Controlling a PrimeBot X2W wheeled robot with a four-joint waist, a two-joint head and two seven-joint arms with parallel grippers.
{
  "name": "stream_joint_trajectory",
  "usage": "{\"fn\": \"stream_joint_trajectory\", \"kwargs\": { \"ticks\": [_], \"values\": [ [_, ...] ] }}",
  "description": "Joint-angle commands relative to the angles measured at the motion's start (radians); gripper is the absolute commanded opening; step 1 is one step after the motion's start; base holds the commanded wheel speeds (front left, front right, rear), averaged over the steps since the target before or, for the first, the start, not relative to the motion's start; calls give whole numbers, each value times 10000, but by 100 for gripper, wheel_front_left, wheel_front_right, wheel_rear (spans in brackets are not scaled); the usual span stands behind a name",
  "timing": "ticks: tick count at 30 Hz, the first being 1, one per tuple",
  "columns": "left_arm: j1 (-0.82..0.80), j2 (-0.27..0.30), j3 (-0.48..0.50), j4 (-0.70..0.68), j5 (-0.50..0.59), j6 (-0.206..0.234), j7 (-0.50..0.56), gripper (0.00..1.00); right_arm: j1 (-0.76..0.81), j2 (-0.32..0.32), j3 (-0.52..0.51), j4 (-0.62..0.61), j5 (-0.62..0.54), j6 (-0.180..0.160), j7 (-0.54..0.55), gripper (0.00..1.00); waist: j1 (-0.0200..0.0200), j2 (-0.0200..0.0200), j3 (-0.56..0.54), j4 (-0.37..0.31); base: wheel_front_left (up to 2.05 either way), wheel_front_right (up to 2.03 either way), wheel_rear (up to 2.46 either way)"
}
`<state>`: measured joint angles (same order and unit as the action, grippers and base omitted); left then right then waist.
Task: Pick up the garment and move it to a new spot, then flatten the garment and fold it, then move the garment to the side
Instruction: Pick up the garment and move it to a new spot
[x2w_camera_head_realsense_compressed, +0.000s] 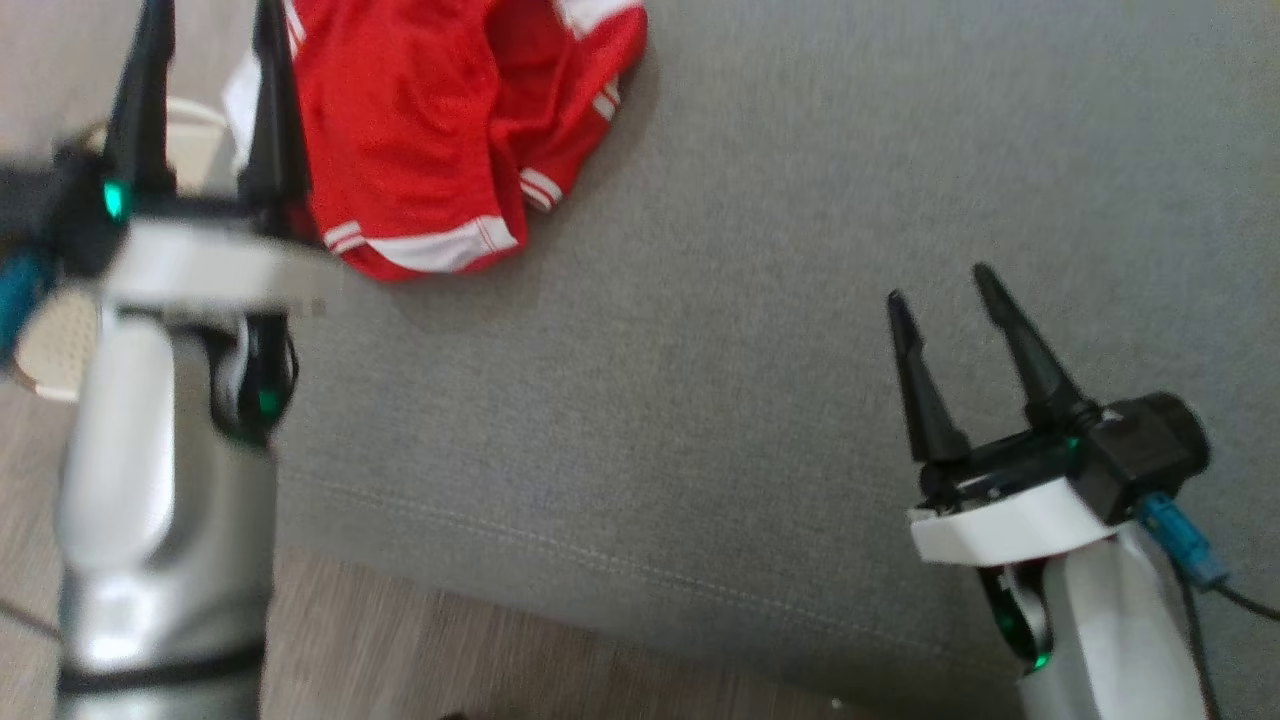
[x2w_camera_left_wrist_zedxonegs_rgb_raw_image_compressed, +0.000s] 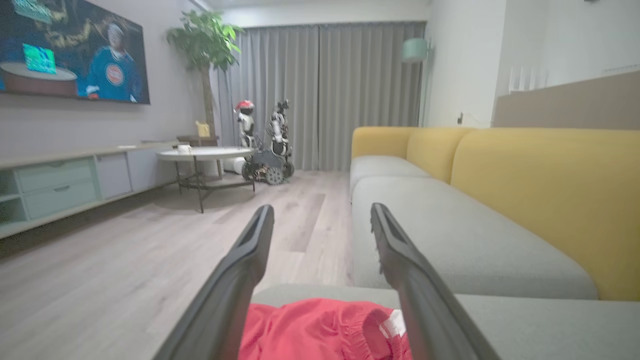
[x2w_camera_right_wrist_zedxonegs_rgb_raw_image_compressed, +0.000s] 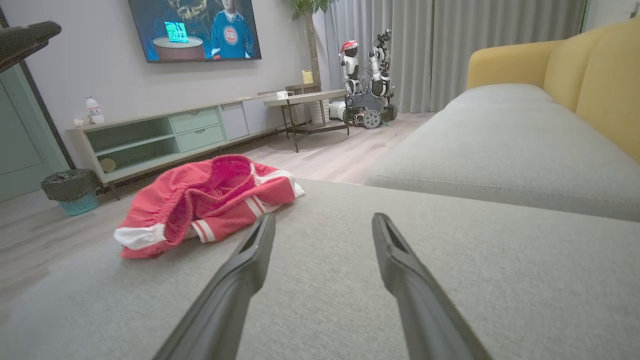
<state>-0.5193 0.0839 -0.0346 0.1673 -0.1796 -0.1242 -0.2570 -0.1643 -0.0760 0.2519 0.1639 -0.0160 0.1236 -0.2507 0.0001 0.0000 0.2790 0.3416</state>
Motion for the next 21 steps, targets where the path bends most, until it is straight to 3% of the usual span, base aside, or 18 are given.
{"fn": "stream_joint_trajectory", "kwargs": {
  "ticks": [1, 5, 11, 21],
  "values": [
    [-1018, 528, 99, 402, -291, -47, -47, 100, -326, -86, 190, -391, -104, 71, -111, 100, -1, 0, 1051, -177, 0, 0, 0],
    [-2748, 1135, -998, 2341, -1424, -60, 264, 100, -505, -238, 209, -464, -182, 71, -111, 100, -1, 0, 1668, -333, 0, 0, 0],
    [-4795, 1932, -2494, 4576, -3315, -63, 2038, 100, -754, -401, 183, -701, -262, 71, -111, 100, -1, 0, 2414, -552, 0, 0, 0],
    [-6135, 2491, -4182, 6436, -4919, -64, 3921, 100, -778, -529, 132, -930, -320, 71, -111, 100, -1, 0, 2996, -660, 0, 0, 0]
  ]
}}
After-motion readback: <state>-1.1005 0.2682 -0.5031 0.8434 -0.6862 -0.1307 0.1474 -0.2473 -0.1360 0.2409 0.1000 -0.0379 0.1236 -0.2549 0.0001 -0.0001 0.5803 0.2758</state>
